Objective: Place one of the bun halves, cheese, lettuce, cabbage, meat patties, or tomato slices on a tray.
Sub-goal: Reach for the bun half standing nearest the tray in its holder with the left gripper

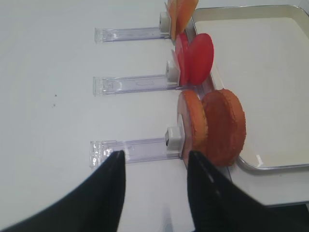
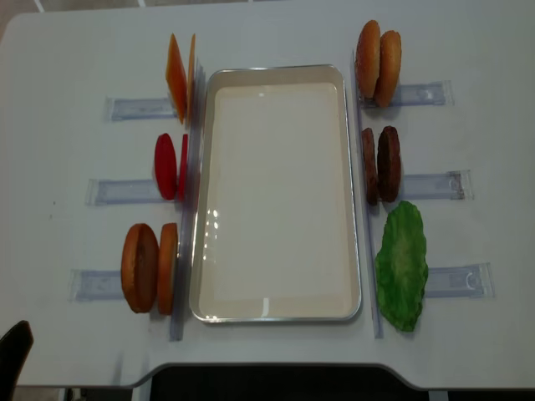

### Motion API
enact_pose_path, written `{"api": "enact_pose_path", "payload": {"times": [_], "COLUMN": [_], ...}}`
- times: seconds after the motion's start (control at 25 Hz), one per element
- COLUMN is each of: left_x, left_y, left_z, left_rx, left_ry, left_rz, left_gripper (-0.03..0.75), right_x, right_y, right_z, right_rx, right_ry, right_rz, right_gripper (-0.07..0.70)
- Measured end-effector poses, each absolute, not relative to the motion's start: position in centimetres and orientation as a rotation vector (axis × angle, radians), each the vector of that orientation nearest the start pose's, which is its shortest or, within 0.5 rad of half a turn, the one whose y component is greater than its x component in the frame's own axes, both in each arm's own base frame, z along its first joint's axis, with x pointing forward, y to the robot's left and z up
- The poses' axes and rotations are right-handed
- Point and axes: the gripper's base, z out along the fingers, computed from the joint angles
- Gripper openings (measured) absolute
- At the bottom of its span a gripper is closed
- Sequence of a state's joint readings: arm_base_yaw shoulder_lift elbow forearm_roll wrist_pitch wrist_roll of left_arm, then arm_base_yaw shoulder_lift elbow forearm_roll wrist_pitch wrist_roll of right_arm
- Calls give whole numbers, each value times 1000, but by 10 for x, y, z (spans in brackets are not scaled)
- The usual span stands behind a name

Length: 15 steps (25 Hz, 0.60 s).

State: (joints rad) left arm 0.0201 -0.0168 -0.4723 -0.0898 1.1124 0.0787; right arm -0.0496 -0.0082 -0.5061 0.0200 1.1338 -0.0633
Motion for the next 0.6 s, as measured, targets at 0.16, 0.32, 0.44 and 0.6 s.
{"api": "enact_pose_path", "payload": {"times": [0.16,0.32,0.44,0.6], "left_x": [-7,-7,-7,-9], "left_y": [-7,-7,-7,-6], "left_z": [266,266,266,271], "left_rx": [68,68,63,63], "left_ry": [2103,2103,2104,2150], "left_rz": [-49,-49,-48,-33], "left_gripper": [328,328,328,328], "right_x": [-10,-10,-10,-10], "right_y": [2,2,2,2], "right_z": [273,273,273,273], "right_rx": [-16,-16,-16,-16], "right_ry": [2103,2103,2103,2103], "right_rz": [-44,-44,-44,-44], "right_gripper": [416,416,416,416]}}
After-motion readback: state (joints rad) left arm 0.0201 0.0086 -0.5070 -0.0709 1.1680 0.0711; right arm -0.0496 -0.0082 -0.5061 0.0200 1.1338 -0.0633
